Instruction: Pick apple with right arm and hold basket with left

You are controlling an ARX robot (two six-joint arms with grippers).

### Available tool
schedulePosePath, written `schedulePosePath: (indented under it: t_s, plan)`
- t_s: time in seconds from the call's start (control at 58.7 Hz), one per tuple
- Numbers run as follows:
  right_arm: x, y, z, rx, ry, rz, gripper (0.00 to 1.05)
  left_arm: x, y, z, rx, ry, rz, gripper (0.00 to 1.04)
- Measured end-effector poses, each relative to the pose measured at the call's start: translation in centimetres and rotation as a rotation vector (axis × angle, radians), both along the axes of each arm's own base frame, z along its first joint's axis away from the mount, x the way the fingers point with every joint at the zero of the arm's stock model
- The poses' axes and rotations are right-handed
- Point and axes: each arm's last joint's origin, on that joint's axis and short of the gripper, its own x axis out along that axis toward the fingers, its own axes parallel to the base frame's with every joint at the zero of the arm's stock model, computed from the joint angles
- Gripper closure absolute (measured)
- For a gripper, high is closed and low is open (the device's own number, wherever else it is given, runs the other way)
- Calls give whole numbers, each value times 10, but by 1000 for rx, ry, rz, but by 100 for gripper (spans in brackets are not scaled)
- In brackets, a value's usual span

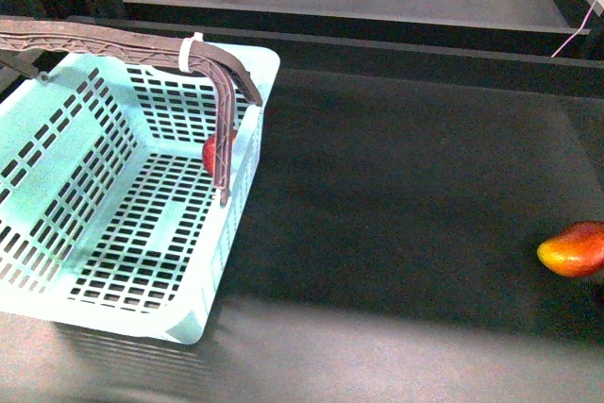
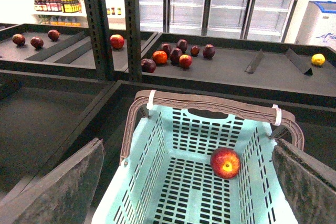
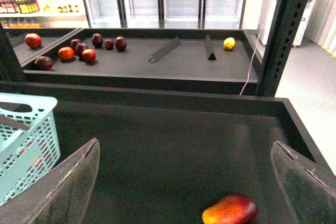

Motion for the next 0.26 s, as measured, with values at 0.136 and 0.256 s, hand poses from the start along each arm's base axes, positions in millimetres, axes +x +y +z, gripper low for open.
schedulePosePath:
  t_s: [0.136, 0.256]
  plan:
    - [0, 0, 0, 0, 0, 0, 9, 0, 0, 0, 0, 0, 0, 7]
    - [0, 0, 0, 0, 0, 0, 9, 0, 0, 0, 0, 0, 0, 7]
